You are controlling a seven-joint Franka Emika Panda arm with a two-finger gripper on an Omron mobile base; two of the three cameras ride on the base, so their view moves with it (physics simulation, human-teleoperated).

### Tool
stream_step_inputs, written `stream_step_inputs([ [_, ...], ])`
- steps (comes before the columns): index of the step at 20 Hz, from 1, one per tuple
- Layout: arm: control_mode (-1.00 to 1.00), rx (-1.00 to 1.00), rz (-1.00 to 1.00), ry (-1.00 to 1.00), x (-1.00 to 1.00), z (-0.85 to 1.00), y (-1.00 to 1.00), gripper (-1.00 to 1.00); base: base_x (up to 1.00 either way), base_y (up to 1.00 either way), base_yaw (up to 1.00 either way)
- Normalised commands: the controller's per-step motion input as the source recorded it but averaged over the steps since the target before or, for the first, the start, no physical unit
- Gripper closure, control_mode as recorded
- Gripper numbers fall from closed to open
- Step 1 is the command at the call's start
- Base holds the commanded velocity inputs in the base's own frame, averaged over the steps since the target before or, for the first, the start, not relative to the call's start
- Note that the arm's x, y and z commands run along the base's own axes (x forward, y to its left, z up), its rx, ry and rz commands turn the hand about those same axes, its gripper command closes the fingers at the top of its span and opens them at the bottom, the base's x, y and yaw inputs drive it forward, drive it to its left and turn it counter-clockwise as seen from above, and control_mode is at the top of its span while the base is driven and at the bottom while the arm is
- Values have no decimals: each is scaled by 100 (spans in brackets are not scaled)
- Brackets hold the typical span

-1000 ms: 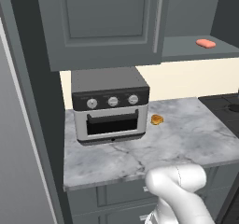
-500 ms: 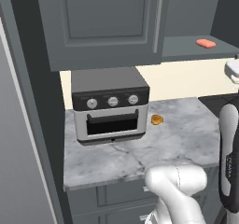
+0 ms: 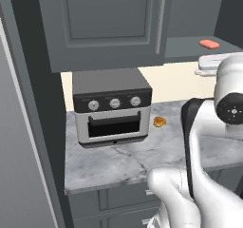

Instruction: Pick the sponge and bar soap from the cabinet and place them on the counter.

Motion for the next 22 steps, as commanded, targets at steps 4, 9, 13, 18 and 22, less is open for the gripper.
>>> stream_step_inputs([
  [4, -100, 0, -30, 4, 36, 0, 25, -100, 0, 0, 0],
  [9, -100, 0, -23, 11, 42, 0, 3, -100, 0, 0, 0],
  [13, -100, 2, -19, 13, 46, 0, -17, -100, 0, 0, 0],
  [18, -100, 3, -19, 7, 35, 0, -35, -100, 0, 0, 0],
  [22, -100, 3, -19, 4, 33, 0, -33, -100, 0, 0, 0],
])
